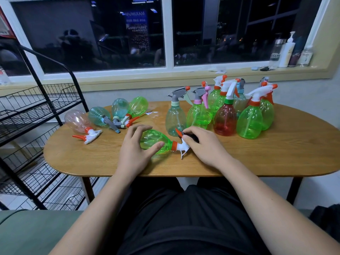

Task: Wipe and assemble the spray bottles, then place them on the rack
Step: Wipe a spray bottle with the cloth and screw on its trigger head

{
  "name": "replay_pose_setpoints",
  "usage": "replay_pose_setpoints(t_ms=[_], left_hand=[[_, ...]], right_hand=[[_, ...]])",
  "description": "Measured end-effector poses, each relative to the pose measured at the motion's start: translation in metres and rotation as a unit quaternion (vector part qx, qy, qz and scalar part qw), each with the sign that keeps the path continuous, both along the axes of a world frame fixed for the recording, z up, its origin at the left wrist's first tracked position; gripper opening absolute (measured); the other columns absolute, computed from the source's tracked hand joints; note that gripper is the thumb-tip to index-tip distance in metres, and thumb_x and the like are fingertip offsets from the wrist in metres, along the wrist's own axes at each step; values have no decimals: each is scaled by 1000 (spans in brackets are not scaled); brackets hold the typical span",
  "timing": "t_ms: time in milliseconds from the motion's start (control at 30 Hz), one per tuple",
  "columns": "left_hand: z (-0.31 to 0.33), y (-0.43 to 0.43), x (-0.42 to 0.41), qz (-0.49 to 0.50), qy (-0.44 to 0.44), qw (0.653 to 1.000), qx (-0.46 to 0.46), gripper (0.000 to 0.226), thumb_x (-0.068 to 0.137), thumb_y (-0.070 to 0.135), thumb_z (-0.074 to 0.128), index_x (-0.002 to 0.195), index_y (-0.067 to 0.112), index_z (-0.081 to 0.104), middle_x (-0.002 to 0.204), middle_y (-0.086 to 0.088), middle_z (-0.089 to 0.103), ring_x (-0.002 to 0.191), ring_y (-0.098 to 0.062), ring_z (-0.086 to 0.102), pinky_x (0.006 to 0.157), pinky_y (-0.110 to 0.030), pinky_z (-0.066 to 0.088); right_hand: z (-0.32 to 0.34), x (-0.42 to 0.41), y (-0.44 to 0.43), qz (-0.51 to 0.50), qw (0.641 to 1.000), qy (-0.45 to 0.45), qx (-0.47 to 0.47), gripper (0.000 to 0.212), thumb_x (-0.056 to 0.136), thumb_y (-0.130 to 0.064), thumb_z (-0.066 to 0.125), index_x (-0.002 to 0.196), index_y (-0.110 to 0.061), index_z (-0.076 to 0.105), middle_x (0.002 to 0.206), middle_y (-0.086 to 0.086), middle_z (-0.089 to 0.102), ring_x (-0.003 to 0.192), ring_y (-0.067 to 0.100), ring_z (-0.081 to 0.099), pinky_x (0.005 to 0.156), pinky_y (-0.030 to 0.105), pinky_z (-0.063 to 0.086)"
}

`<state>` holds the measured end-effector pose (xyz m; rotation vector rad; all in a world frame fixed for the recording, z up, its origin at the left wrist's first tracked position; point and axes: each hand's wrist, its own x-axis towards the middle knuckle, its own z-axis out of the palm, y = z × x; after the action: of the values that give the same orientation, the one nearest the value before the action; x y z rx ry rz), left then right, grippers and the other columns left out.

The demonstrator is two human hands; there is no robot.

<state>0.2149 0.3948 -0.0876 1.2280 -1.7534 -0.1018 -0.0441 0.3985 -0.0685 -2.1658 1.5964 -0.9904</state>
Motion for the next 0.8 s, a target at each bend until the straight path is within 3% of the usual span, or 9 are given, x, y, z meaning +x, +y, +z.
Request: replay_pose_setpoints(t_ms=[133,267,433,500,567,600,667,733,800], left_hand=[[1,1,0,4,2,1000,10,60,81,63,81,131,36,63,137,14,51,128,-7,54,96,-31,47],[1,2,0,15,15,1000,21,60,80,62,83,130,35,63,135,12,51,124,-8,55,95,-29,45],[3,4,0,28,38,999,25,61,78,62,83,129,34,65,132,11,53,121,-6,53,96,-27,43],[3,4,0,39,50,998,31,62,77,64,83,129,34,65,131,9,52,119,-5,52,96,-28,43],[4,4,0,52,56,996,36,65,76,67,82,128,33,65,130,8,51,117,-5,51,95,-28,43],[5,4,0,57,57,996,35,66,75,69,81,128,33,65,129,8,51,116,-6,51,94,-28,43],[6,5,-2,65,62,995,35,67,75,70,79,127,32,64,128,7,51,114,-5,51,92,-28,43],[7,5,-3,73,62,995,37,68,75,72,78,127,31,63,129,6,52,112,-5,50,90,-28,42],[7,5,-4,84,49,995,34,69,76,73,77,127,29,62,131,5,56,114,-7,52,89,-29,42]], right_hand=[[3,6,0,-24,990,-133,47,39,104,-37,64,142,-28,64,129,-21,68,121,0,61,110,33,48],[7,14,2,-35,957,-278,77,61,101,-35,67,157,-21,50,148,-13,61,131,5,57,102,24,44],[10,30,14,16,916,-389,97,81,100,-37,69,167,-16,30,169,-4,38,154,11,37,126,37,30],[6,35,19,30,912,-393,113,77,95,-46,69,163,-21,42,162,-11,49,148,4,44,125,39,34],[0,38,20,45,902,-407,135,39,101,-35,66,139,-34,62,132,-35,66,126,-15,56,111,23,42],[-1,40,21,53,899,-411,139,26,104,-28,64,128,-40,62,114,-45,67,114,-23,58,101,15,42],[-2,46,25,49,905,-401,133,30,107,-24,62,130,-42,57,102,-51,64,107,-27,57,94,9,41],[-5,49,24,51,899,-413,134,42,106,-28,64,147,-36,53,116,-45,66,118,-21,57,104,16,43],[-6,51,25,65,876,-457,142,65,103,-32,68,162,-21,42,148,-21,61,138,-6,52,120,28,40]])
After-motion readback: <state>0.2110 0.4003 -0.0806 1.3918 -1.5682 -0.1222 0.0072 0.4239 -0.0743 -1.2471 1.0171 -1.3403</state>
